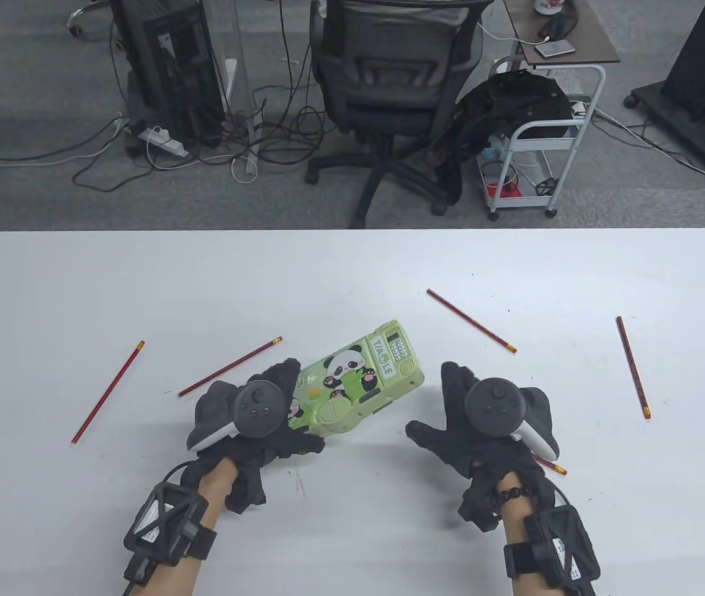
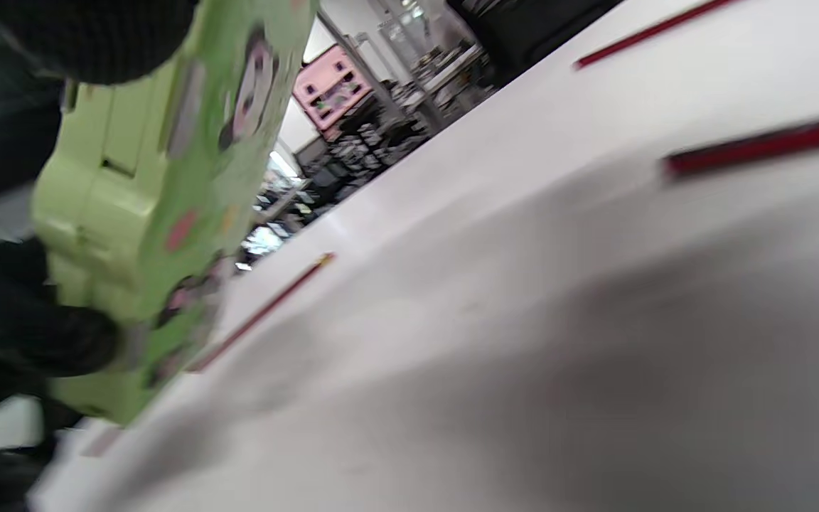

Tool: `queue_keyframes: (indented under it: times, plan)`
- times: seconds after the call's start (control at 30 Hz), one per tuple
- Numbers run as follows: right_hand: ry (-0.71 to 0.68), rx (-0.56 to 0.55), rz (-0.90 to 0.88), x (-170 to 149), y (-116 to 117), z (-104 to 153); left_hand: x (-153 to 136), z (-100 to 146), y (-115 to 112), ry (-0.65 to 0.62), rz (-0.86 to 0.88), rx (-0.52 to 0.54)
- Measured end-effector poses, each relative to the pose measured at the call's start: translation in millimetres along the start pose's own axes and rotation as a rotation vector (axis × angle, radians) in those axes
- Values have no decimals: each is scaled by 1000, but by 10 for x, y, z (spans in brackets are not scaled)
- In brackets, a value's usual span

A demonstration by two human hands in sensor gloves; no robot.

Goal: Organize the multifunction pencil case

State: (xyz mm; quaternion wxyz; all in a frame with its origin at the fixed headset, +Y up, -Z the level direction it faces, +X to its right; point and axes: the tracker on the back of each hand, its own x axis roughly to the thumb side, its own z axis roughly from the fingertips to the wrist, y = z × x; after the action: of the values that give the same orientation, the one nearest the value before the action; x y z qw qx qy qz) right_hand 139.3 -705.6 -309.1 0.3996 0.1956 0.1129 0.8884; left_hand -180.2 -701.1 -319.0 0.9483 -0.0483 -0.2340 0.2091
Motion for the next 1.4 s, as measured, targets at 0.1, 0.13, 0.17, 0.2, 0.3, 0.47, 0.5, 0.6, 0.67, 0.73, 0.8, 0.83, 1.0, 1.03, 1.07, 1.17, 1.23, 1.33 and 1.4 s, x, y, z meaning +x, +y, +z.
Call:
queue_keyframes:
  times: [0.1,0.13,0.17,0.2,0.3,0.47,0.5,0.6,0.67,0.73,0.8,0.83,1.0,1.03,1.07,1.17,1.23,1.33,1.4]
  plan:
    - [-138,51,-259,119,164,-82,107,107,15,-66,150,48]
    - [-187,68,-306,171,219,-110,142,124,8,-94,193,41]
    - [-226,83,-349,230,273,-131,189,135,-12,-122,241,35]
    - [-268,85,-386,267,305,-151,217,135,-29,-139,264,28]
    - [-335,60,-565,388,396,-193,341,114,-123,-192,325,-10]
    - [-343,-155,-716,395,369,-174,388,62,-142,-214,357,-16]
    - [-332,-189,-704,419,337,-163,396,51,-127,-226,365,-89]
    - [-319,-200,-673,494,250,-139,353,70,-26,-265,435,-153]
    - [-307,-212,-535,566,146,-131,190,137,158,-225,431,-145]
    - [-259,-213,-394,642,70,-140,-25,216,328,-155,391,-54]
    - [-206,-179,-189,735,20,-210,-290,326,481,-13,342,52]
    - [-173,-156,-81,774,26,-252,-385,366,523,27,318,81]
    - [-29,15,499,928,357,-589,-685,461,615,111,355,137]
    - [-9,55,611,938,472,-662,-704,453,607,101,387,133]
    - [2,79,673,938,557,-715,-717,441,594,94,405,129]
    - [46,222,816,916,865,-891,-746,407,524,96,371,75]
    - [58,280,835,903,1014,-952,-755,386,468,105,318,23]
    - [57,316,887,892,1168,-986,-750,334,358,112,263,-69]
    - [59,345,908,882,1221,-984,-716,291,275,108,231,-138]
